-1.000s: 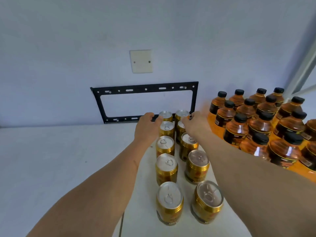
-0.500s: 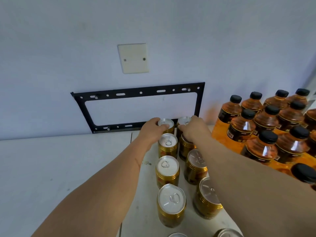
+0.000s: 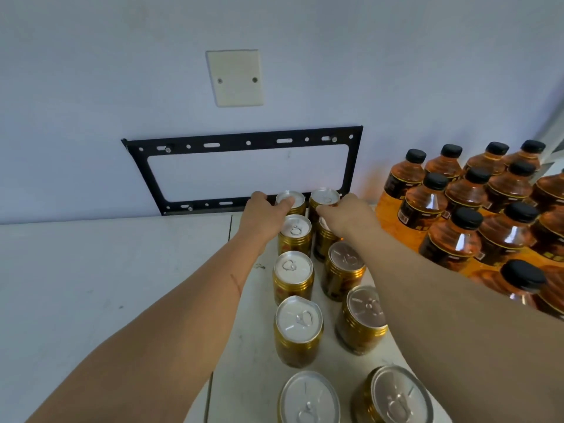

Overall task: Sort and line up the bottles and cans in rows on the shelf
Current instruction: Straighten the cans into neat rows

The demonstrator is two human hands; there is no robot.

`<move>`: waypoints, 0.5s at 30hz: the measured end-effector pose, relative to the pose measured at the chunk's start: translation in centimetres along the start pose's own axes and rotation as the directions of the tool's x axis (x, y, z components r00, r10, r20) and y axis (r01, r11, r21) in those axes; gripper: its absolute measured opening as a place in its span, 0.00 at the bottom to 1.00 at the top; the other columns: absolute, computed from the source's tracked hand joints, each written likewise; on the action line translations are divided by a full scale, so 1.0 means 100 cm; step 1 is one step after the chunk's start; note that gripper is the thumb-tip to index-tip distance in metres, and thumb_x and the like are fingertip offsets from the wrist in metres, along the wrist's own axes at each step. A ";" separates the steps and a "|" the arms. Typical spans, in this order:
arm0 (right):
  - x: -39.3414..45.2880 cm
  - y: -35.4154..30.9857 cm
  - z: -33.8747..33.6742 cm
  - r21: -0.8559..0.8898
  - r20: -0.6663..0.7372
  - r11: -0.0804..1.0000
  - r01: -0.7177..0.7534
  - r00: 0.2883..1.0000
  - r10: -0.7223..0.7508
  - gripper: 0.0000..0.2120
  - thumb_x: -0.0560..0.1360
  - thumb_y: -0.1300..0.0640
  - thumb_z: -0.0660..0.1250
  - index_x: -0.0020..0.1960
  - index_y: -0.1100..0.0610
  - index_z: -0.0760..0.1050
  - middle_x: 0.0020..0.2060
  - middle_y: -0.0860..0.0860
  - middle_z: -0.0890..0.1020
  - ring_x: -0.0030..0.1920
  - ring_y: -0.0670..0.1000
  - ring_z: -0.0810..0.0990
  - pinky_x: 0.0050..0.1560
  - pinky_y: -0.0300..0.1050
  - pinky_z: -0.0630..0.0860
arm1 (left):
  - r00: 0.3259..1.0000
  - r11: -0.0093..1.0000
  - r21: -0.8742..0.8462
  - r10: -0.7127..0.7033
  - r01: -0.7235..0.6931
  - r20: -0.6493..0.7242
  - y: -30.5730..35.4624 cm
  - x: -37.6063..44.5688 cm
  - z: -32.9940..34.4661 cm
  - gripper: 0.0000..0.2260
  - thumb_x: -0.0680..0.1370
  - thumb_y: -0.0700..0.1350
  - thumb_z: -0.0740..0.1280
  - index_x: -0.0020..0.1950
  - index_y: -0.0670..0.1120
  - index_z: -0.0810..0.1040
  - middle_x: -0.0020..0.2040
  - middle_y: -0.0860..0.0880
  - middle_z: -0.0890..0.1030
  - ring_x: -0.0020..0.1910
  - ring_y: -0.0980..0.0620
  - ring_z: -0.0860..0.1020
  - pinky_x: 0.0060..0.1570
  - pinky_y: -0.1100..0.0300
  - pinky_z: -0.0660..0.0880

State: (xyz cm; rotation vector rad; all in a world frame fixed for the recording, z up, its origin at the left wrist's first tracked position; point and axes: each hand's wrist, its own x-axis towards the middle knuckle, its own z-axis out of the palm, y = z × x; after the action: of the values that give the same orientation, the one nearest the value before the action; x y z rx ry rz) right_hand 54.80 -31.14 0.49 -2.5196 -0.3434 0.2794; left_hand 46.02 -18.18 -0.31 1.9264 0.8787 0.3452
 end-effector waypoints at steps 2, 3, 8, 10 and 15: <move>-0.012 0.005 -0.004 -0.010 0.042 1.000 0.019 0.999 -0.019 0.15 0.75 0.46 0.63 0.51 0.58 0.75 0.46 0.56 0.81 0.45 0.55 0.79 0.50 0.54 0.79 | 0.999 0.999 0.031 0.016 -0.018 0.046 -0.002 -0.015 -0.003 0.25 0.78 0.60 0.64 0.67 0.45 0.68 0.60 0.48 0.76 0.56 0.50 0.75 0.49 0.56 0.68; -0.016 0.008 -0.005 -0.005 0.063 1.000 0.019 0.998 -0.019 0.16 0.74 0.46 0.62 0.52 0.58 0.75 0.46 0.55 0.81 0.44 0.54 0.79 0.48 0.53 0.78 | 0.996 0.998 0.058 0.025 -0.030 0.085 -0.004 -0.023 -0.003 0.22 0.78 0.60 0.64 0.63 0.47 0.69 0.56 0.50 0.76 0.52 0.52 0.75 0.49 0.56 0.68; -0.027 0.019 0.001 -0.036 0.085 0.997 0.067 0.994 -0.063 0.28 0.75 0.44 0.67 0.69 0.56 0.66 0.57 0.55 0.77 0.48 0.53 0.74 0.45 0.48 0.72 | 0.975 0.985 0.128 0.086 -0.114 0.206 -0.013 -0.041 0.000 0.23 0.76 0.59 0.68 0.69 0.54 0.69 0.64 0.50 0.76 0.54 0.52 0.72 0.50 0.54 0.69; -0.027 0.019 0.001 -0.045 0.081 0.997 0.058 0.995 -0.054 0.29 0.75 0.44 0.69 0.70 0.55 0.65 0.60 0.55 0.76 0.49 0.53 0.74 0.44 0.47 0.73 | 0.978 0.983 0.126 0.108 -0.132 0.179 -0.013 -0.042 0.002 0.22 0.77 0.57 0.68 0.69 0.54 0.70 0.64 0.49 0.76 0.53 0.53 0.71 0.50 0.56 0.69; -0.036 0.020 0.000 0.016 0.095 1.000 -0.004 0.996 0.002 0.37 0.73 0.39 0.69 0.74 0.54 0.59 0.64 0.55 0.75 0.57 0.56 0.76 0.52 0.50 0.77 | 0.989 0.990 0.117 0.065 -0.081 0.129 -0.016 -0.045 0.004 0.27 0.76 0.60 0.68 0.71 0.52 0.67 0.67 0.48 0.75 0.57 0.49 0.74 0.51 0.55 0.70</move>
State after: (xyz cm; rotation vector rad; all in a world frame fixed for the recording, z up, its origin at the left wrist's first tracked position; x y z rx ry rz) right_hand 51.81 -33.85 -0.17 -2.4967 -0.3734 0.4021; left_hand 42.44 -21.12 -1.34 2.0729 0.7634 0.2155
